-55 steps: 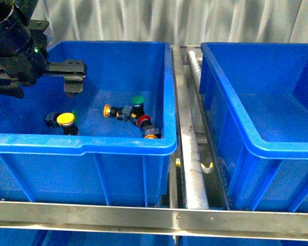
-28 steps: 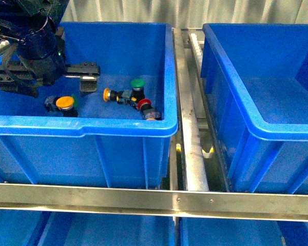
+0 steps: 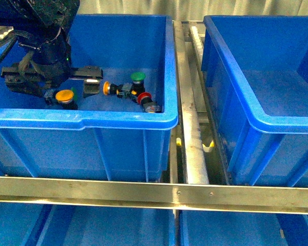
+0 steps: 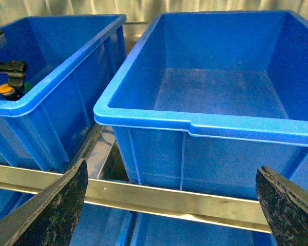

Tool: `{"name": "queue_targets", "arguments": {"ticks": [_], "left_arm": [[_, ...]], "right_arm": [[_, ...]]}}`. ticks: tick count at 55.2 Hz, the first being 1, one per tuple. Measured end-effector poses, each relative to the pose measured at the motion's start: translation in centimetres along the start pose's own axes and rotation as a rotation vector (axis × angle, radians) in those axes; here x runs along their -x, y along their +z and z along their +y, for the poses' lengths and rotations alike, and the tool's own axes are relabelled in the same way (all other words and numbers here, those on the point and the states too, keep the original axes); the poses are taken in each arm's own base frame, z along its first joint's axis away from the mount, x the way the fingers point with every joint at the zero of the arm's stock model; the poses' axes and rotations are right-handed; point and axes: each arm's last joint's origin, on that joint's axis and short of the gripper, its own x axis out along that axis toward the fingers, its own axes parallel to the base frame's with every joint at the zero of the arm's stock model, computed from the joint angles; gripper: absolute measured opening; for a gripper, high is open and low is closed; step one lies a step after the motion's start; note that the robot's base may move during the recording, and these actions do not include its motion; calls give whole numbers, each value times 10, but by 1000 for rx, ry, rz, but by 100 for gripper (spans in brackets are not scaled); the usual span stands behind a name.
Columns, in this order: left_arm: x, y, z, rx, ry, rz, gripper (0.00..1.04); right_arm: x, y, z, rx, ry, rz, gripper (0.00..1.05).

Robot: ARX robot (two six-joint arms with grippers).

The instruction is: Pick red and yellow buttons and place in box

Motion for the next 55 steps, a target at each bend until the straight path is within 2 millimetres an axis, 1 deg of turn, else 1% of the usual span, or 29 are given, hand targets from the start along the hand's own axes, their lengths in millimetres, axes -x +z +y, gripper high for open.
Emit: {"name": "queue_targets", "arguments": {"ticks": [14, 15, 16, 19, 25, 29, 32, 33, 48, 55], "left_arm": [[-12, 5, -9, -11, 24, 11, 97], [-13, 5, -10, -13, 27, 15, 94], [-14, 5, -11, -15, 31, 21, 89], [-16, 4, -13, -16, 31, 25, 83], [-21, 1, -16, -20, 41, 41, 67], [-25, -1, -19, -24, 52, 44, 49], [-27, -1, -20, -25, 57, 45, 37], [-27, -1, -20, -24, 60, 42, 35], [-26, -1, -22, -27, 46, 26, 34], [-17, 0, -20, -30, -19, 27, 34]], "right_arm": [[0, 0, 0, 0, 0, 0, 98], [0, 0, 0, 0, 0, 0, 98], [0, 0, 0, 0, 0, 0, 98], [0, 0, 0, 0, 0, 0, 98], [0, 0, 0, 0, 0, 0, 98], [0, 0, 0, 0, 0, 0, 98], [0, 0, 0, 0, 0, 0, 98], [0, 0, 0, 0, 0, 0, 98], [0, 0, 0, 0, 0, 0, 98], [0, 0, 0, 0, 0, 0, 98]]}}
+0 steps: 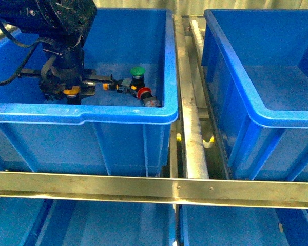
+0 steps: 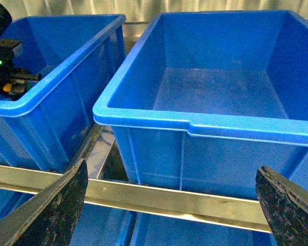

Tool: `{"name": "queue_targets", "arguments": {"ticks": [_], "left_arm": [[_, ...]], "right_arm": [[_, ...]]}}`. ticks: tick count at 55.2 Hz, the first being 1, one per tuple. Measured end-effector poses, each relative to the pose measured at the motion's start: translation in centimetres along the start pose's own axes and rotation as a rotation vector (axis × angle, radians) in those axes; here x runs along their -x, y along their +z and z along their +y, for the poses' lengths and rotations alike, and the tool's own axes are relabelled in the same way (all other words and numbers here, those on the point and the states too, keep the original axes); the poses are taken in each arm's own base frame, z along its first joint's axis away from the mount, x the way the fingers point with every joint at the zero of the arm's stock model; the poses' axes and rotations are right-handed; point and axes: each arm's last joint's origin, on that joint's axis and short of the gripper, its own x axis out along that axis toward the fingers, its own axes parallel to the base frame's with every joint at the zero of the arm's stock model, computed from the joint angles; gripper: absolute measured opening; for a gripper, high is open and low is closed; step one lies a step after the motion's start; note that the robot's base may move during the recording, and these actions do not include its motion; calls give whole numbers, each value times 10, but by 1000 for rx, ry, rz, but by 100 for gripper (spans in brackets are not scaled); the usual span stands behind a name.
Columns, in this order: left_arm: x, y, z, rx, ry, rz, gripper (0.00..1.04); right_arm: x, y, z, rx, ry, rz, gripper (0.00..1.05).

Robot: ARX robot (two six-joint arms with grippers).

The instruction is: Pick red and yellow buttons and place in box

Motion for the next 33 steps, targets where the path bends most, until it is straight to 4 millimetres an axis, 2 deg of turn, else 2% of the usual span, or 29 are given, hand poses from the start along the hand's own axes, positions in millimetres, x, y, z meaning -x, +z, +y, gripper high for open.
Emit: {"name": "queue_targets", "arguments": {"ticks": [9, 18, 21, 24, 29, 33], "left_arm": [[25, 7, 18, 35, -127, 27, 34], [72, 18, 69, 187, -451, -26, 34], [81, 17, 77, 193, -522, -71, 34], [94, 13, 87, 190, -607, -156, 34], [107, -1, 89, 179, -755, -242, 34], [110, -31, 70, 153, -972, -226, 34]], "right_arm": [[0, 0, 0, 0, 0, 0, 98], [0, 0, 0, 0, 0, 0, 98], [0, 0, 0, 0, 0, 0, 98], [0, 0, 0, 0, 0, 0, 98], [0, 0, 0, 0, 0, 0, 98], [0, 0, 0, 0, 0, 0, 98]]}}
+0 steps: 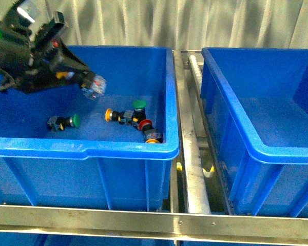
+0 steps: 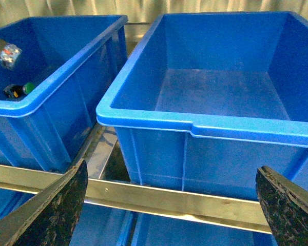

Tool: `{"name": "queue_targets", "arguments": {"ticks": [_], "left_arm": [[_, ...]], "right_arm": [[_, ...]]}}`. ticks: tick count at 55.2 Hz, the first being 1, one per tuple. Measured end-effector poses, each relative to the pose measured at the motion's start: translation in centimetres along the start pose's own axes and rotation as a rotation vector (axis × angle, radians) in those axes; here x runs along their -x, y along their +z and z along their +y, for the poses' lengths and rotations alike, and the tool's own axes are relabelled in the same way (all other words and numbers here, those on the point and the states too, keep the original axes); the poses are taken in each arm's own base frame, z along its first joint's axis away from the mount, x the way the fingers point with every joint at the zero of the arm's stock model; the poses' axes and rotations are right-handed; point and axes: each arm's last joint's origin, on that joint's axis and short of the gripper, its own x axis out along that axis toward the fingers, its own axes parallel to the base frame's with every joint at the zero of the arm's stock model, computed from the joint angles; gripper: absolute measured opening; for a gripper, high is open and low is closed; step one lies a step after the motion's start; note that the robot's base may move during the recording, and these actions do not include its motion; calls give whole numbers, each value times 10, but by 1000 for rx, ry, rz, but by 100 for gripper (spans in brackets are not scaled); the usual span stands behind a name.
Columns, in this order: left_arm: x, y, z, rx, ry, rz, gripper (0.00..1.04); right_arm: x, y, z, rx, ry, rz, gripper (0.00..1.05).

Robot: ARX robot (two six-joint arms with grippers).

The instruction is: Pick red and yellow buttons and place in box

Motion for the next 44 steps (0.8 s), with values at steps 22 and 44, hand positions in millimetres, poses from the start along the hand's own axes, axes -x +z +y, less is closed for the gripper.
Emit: {"name": "queue_targets", "arguments": {"ticks": [22, 44], "left_arm": [[-95, -50, -107, 135, -537, -19, 33], [-108, -43, -147, 174, -624, -41, 33]], "right_arm": [[0, 0, 0, 0, 0, 0, 98], [-11, 28, -8, 279, -259, -229, 98]]}}
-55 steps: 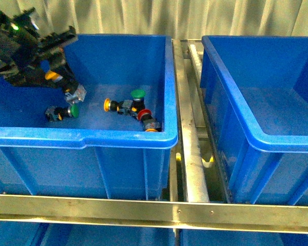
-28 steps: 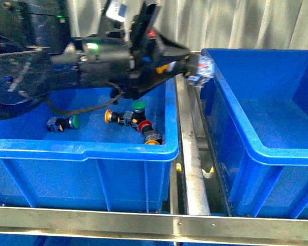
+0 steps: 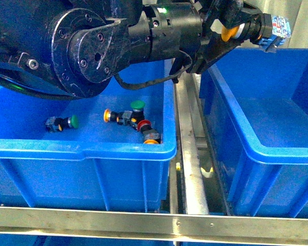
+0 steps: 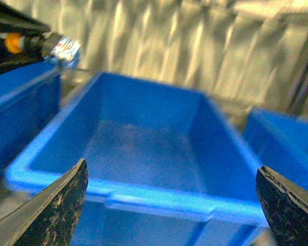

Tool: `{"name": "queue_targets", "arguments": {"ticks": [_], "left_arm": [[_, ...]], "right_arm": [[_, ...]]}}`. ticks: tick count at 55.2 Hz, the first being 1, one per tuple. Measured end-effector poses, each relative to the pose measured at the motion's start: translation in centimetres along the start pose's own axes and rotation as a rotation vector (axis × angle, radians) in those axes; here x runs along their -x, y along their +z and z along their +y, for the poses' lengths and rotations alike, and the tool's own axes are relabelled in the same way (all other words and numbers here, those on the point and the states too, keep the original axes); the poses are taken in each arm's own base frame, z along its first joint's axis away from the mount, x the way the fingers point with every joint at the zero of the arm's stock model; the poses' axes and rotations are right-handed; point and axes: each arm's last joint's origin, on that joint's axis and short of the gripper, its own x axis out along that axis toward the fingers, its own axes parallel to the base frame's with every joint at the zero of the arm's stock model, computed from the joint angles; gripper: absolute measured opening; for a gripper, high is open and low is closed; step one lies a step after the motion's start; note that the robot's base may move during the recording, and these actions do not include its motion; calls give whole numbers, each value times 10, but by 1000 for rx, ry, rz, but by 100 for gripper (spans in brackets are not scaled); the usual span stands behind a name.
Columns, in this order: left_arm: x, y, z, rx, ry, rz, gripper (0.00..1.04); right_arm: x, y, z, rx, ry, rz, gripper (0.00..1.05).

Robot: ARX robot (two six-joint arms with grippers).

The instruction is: Pick red and yellow buttons and place in box

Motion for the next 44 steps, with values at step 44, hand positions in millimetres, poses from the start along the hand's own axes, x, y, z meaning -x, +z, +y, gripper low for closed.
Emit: {"name": "queue_targets", "arguments": {"ticks": [44], "left_arm": [[-27, -34, -47, -17, -91, 37, 33]], "right_arm": [[-159, 46, -56, -1582, -261, 109, 98]]}}
